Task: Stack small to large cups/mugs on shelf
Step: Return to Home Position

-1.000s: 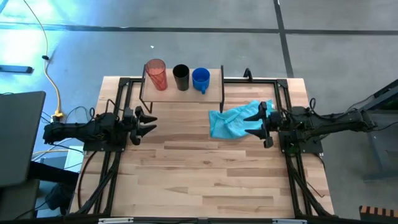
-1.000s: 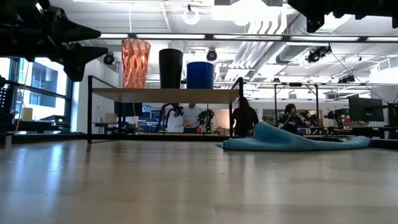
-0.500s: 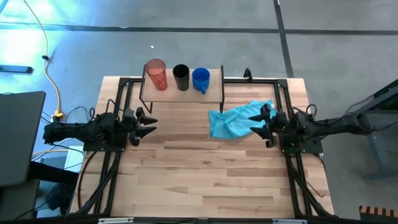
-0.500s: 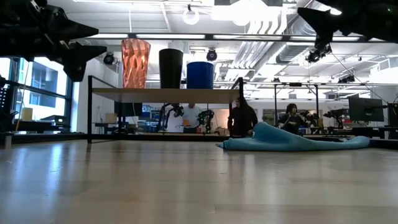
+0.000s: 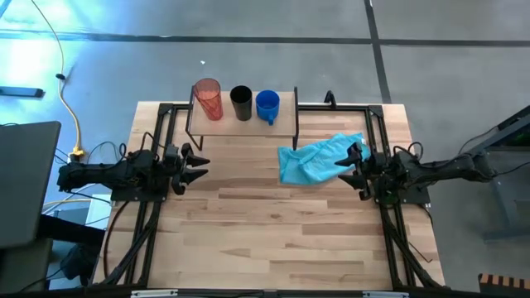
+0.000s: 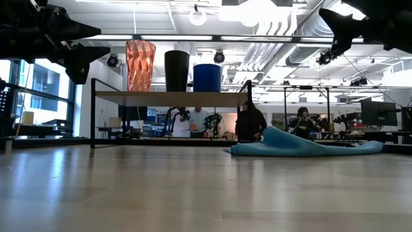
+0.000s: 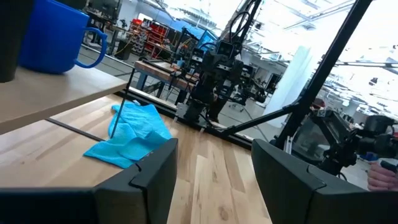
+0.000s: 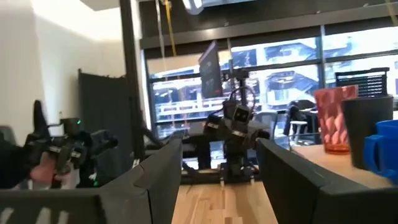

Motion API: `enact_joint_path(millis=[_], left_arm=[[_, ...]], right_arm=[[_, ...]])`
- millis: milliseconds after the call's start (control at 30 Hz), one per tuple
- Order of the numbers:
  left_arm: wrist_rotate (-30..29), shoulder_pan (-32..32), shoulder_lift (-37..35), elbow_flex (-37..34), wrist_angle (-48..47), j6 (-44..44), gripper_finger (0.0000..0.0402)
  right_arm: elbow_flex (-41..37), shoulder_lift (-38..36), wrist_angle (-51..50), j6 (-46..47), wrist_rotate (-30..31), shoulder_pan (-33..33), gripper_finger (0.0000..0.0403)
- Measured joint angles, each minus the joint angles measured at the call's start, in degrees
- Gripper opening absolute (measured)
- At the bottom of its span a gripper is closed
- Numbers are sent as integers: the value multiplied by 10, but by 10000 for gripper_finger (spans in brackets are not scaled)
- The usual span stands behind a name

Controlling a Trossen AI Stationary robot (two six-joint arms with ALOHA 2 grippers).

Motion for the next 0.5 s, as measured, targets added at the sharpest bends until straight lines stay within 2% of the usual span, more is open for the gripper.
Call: enact_joint_path(millis=[300, 500], left_arm=[[15, 0, 0, 0, 0, 98, 193], [16, 0, 0, 0, 0, 101, 193]], right_arm=[[0, -2, -85, -20, -8, -3, 199], [0, -44, -169, -17, 6, -26, 199]])
